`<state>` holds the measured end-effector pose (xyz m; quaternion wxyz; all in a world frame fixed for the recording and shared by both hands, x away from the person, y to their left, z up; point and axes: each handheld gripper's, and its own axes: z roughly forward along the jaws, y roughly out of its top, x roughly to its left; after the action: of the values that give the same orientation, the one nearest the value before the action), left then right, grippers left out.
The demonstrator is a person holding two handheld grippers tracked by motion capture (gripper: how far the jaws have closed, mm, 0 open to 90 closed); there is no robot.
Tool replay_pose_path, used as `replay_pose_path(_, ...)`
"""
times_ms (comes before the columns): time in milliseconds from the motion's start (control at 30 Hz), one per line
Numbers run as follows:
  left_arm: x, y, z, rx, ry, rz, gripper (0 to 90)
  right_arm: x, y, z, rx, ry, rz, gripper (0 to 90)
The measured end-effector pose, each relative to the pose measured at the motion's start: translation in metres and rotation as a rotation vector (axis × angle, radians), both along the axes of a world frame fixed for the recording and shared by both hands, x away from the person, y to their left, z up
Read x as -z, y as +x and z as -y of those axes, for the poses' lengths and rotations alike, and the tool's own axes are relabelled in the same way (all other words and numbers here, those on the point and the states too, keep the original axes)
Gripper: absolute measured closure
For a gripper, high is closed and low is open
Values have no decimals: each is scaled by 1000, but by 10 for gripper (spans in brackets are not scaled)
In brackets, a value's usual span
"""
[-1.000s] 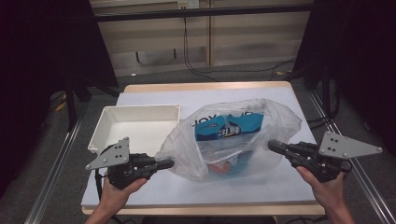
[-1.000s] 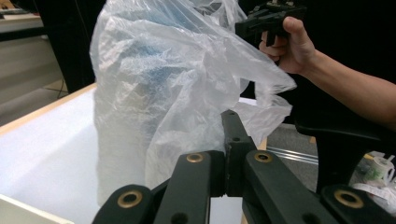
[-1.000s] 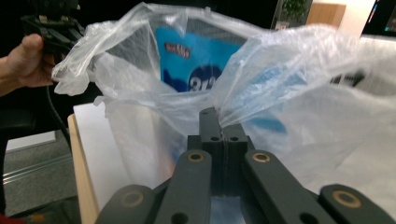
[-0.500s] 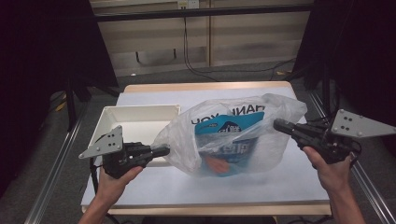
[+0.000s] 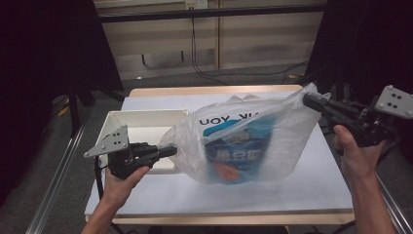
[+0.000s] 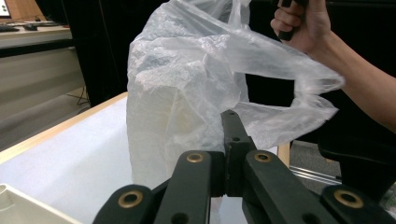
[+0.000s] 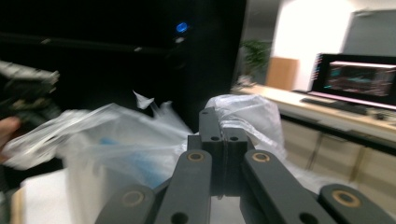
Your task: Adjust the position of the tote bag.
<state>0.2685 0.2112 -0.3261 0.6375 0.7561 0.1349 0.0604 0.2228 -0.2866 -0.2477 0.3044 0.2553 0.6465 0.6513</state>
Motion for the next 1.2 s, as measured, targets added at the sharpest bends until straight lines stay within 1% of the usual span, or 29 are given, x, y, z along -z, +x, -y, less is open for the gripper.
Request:
replay_pose_path(33, 1, 1, -1, -3, -1, -6, 900, 0, 1, 2, 11, 5, 1, 900)
replay_pose_path(100, 3, 2, -4, -9, -6, -15, 900, 1, 2, 5, 51, 18, -6, 900)
replay_pose_path(133, 4, 3, -6, -14, -6, -21, 900, 2, 3, 7, 64, 14, -18, 900)
replay_pose_path(167, 6, 4, -7, -16, -4, -26, 900, 4, 4, 8, 81, -2, -29, 900)
replay_pose_path(200, 7, 6, -8, -13, -16, -38, 900, 7, 5, 10, 82, -4, -48, 900)
replay_pose_path(267, 9, 8, -10, -21, -9, -43, 900, 14, 8, 11, 93, -18, -79, 900)
replay_pose_path(300, 10, 9, -11, -25, -8, -54, 900, 17, 10, 12, 97, -23, -96, 900)
replay_pose_path(367, 13, 12, -12, -29, -13, -63, 900, 25, 13, 15, 104, -20, -117, 900)
replay_pose_path(433, 15, 14, -13, -29, -9, -73, 900, 31, 15, 16, 123, -33, -139, 900)
replay_pose_path(467, 17, 15, -13, -25, -10, -80, 900, 34, 16, 17, 123, -34, -147, 900)
replay_pose_path(533, 20, 14, -15, -32, 13, -88, 900, 38, 15, 17, 131, -43, -161, 900)
replay_pose_path(567, 22, 14, -15, -19, 16, -93, 900, 40, 14, 18, 130, -43, -160, 900)
replay_pose_path(600, 24, 13, -15, -25, 29, -97, 900, 44, 11, 20, 134, -37, -169, 900)
replay_pose_path(633, 26, 12, -16, -28, 31, -103, 900, 44, 11, 20, 134, -37, -169, 900)
replay_pose_path(667, 28, 13, -16, -19, 32, -108, 900, 46, 9, 21, 136, -34, -178, 900)
replay_pose_path(700, 29, 13, -17, -28, 41, -112, 900, 49, 9, 22, 138, -40, -185, 900)
replay_pose_path(800, 34, 16, -16, -35, 51, -129, 900, 57, 9, 23, 149, -59, -214, 900)
replay_pose_path(867, 38, 18, -15, -30, 51, -141, 900, 62, 9, 24, 155, -58, -223, 900)
replay_pose_path(900, 40, 19, -15, -27, 56, -146, 900, 67, 9, 26, 158, -57, -234, 900)
replay_pose_path(933, 42, 20, -14, -31, 65, -146, 900, 67, 9, 26, 158, -57, -234, 900)
replay_pose_path(967, 44, 21, -13, -24, 63, -153, 900, 69, 10, 28, 157, -58, -239, 900)
replay_pose_path(1000, 46, 21, -12, -28, 73, -157, 900, 75, 12, 30, 168, -57, -263, 900)
replay_pose_path(1033, 47, 22, -11, -25, 85, -155, 900, 75, 12, 30, 168, -57, -263, 900)
replay_pose_path(1100, 52, 24, -9, -20, 75, -171, 900, 80, 13, 32, 169, -62, -272, 900)
replay_pose_path(1133, 53, 24, -9, -22, 87, -174, 900, 82, 13, 32, 173, -56, -280, 900)
replay_pose_path(1200, 57, 24, -8, -15, 96, -178, 900, 86, 13, 32, 163, -51, -279, 900)
